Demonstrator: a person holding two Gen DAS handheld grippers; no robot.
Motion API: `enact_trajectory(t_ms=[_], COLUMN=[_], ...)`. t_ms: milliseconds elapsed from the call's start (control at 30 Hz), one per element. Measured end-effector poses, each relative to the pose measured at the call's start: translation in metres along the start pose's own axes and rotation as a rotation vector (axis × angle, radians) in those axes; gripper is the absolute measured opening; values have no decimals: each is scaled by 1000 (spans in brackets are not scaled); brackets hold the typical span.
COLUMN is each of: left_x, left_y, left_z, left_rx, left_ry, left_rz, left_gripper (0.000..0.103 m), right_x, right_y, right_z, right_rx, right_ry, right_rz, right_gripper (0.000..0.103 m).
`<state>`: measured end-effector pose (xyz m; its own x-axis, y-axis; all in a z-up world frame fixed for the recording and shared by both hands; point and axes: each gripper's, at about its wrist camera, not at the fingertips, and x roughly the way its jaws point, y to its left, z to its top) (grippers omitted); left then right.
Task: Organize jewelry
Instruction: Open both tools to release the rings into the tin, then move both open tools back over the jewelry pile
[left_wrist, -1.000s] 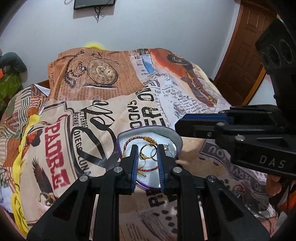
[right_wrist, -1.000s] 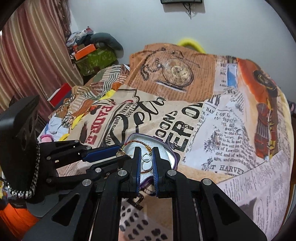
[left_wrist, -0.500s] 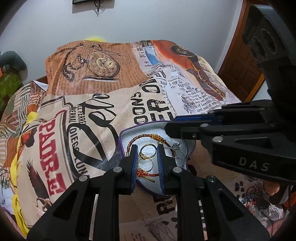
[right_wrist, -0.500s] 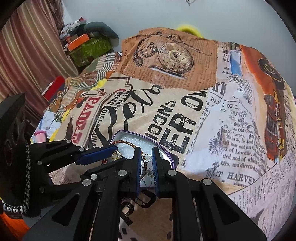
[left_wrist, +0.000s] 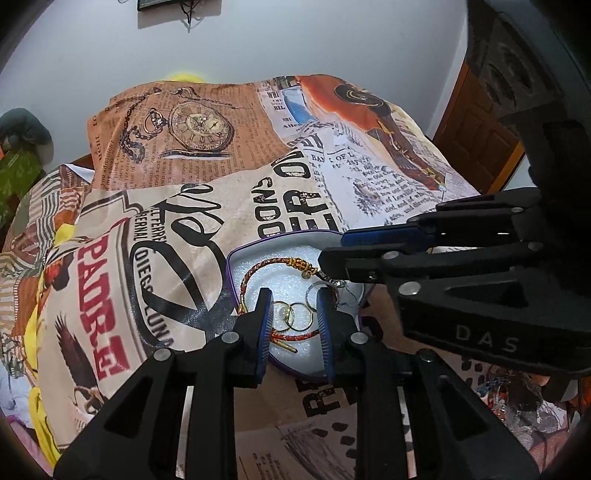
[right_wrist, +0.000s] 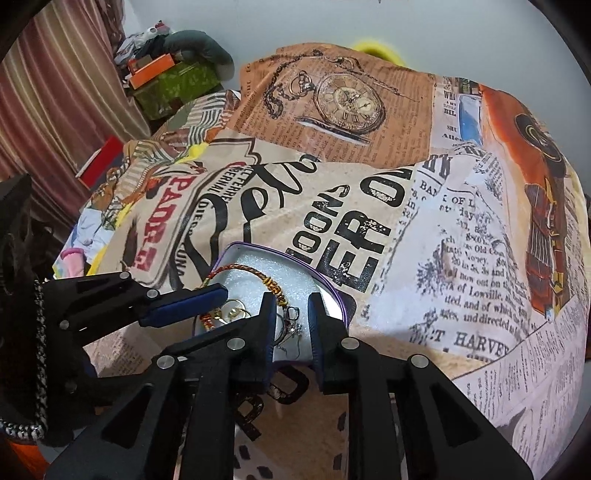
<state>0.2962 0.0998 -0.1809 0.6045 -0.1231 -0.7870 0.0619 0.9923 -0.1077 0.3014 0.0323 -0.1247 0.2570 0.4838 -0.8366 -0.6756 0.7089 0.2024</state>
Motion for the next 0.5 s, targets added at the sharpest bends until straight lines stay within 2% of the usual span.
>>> enact_trajectory(t_ms=[233,367,500], left_x=[-26,-47,-70], left_y=[-5,-10,-18], left_z=[2,3,1], left_rx=[-6,-7,3], left_ry=[-33,-65,-96], left_rz=[8,11,12], left_gripper=[23,29,29], right_x=[-36,-60,-86], right_y=[10,17,24], right_z=[-6,-13,-23], right_rx=[-37,-58,-82], right_ry=[-79,-127,-175], right_rz=[-51,-73,-105], right_gripper=[30,31,31])
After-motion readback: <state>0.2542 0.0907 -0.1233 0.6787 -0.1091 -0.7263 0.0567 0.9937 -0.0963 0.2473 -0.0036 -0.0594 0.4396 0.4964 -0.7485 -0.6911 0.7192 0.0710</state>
